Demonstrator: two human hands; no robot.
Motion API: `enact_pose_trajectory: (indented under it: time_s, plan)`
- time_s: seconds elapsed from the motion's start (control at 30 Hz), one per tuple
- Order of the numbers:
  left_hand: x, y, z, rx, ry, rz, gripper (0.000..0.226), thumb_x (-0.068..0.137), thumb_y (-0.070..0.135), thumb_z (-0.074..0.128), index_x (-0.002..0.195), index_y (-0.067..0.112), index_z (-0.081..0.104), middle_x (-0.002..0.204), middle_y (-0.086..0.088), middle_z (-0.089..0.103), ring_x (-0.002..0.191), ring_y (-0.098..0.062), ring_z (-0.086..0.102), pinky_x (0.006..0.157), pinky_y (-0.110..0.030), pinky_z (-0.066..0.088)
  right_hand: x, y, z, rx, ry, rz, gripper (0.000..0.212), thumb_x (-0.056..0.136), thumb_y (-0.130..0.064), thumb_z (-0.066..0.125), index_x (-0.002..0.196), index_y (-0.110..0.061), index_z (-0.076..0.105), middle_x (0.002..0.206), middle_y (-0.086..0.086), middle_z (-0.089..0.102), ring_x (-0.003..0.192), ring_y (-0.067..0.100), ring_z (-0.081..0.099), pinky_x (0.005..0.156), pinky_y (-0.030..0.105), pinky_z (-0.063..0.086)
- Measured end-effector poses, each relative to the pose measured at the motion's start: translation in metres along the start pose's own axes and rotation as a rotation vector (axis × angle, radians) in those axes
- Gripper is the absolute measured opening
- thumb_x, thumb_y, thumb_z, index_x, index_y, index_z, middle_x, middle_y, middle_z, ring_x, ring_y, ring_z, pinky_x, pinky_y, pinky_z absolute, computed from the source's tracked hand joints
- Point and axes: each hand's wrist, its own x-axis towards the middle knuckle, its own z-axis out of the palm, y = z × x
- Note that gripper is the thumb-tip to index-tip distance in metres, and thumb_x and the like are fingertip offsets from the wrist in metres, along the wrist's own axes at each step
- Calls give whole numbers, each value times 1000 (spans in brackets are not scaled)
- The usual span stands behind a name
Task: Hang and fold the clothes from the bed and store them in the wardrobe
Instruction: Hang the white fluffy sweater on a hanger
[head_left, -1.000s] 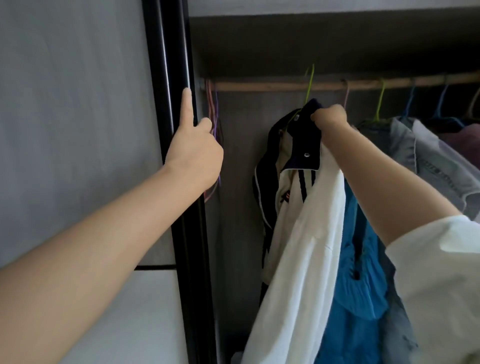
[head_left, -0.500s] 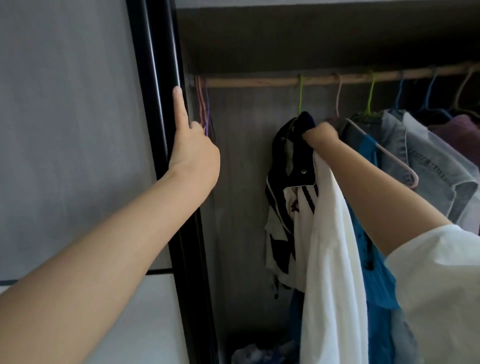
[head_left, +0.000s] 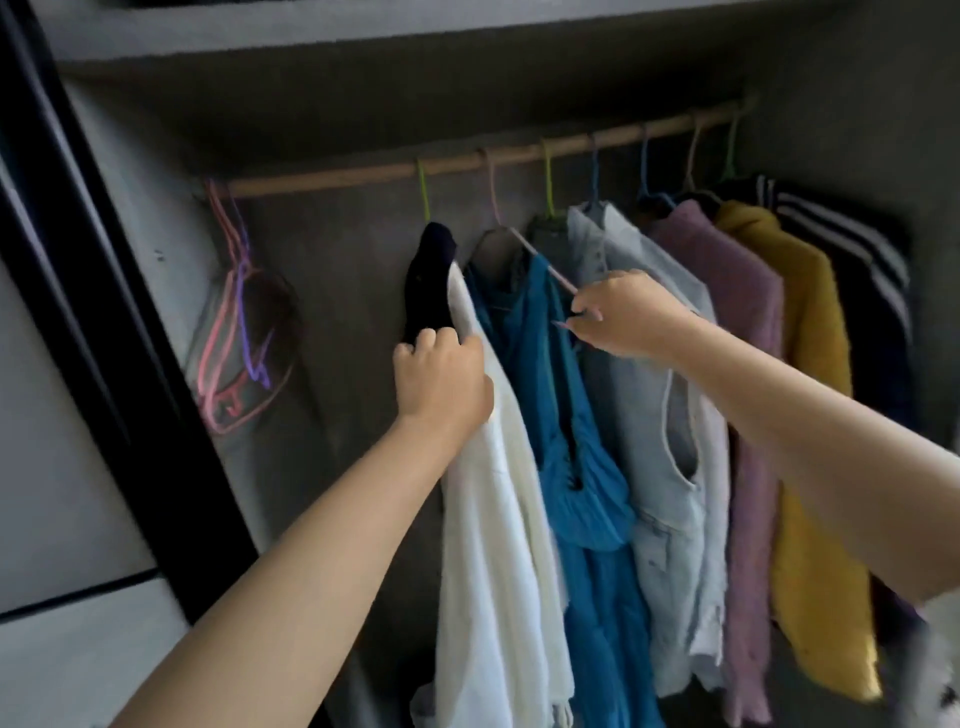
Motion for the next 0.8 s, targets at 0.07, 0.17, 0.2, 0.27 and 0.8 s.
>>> enact_pose_trajectory:
  time_s: [0.07, 0.17, 0.2, 0.27, 0.8]
  plan:
    - [10, 42, 1, -65, -12, 61, 23, 91, 19, 44, 108, 7, 54, 114, -11, 56, 111, -30, 48, 83, -37, 38, -33, 39, -13, -49, 92, -41, 45, 84, -41, 36, 101, -14, 67, 104, 14, 62, 104, 31, 54, 87, 39, 45]
    - [20, 126, -2, -196, -39, 140, 25, 91, 17, 44, 110, 4, 54, 117, -15, 55, 113, -33, 47, 84, -38, 40, -89, 103, -32, -182, 72, 53, 34, 90, -29, 44, 115, -16, 61, 115, 9, 57, 113, 31, 47, 91, 39, 41]
    - [22, 151, -2, -233, -66, 167, 26, 90, 16, 44, 110, 3, 54, 119, -16, 55, 114, -34, 47, 85, -39, 40, -104, 122, -35, -223, 28, 91, 32, 92, -27, 45, 119, -17, 59, 118, 7, 55, 116, 30, 44, 91, 38, 38]
    - [21, 217, -2, -297, -142, 226, 27, 89, 14, 43, 111, 3, 54, 121, -17, 54, 116, -34, 46, 89, -39, 40, -142, 167, -45, -265, -35, 182, 32, 92, -27, 46, 121, -18, 57, 121, 6, 53, 119, 28, 41, 93, 37, 33]
    - [-56, 679, 11, -404, -468, 873, 35, 94, 26, 41, 125, 12, 52, 131, -11, 50, 122, -28, 46, 96, -36, 38, -457, 490, -75, -242, -138, 987, 44, 81, -30, 23, 79, -7, 60, 93, 16, 59, 90, 30, 58, 72, 31, 43]
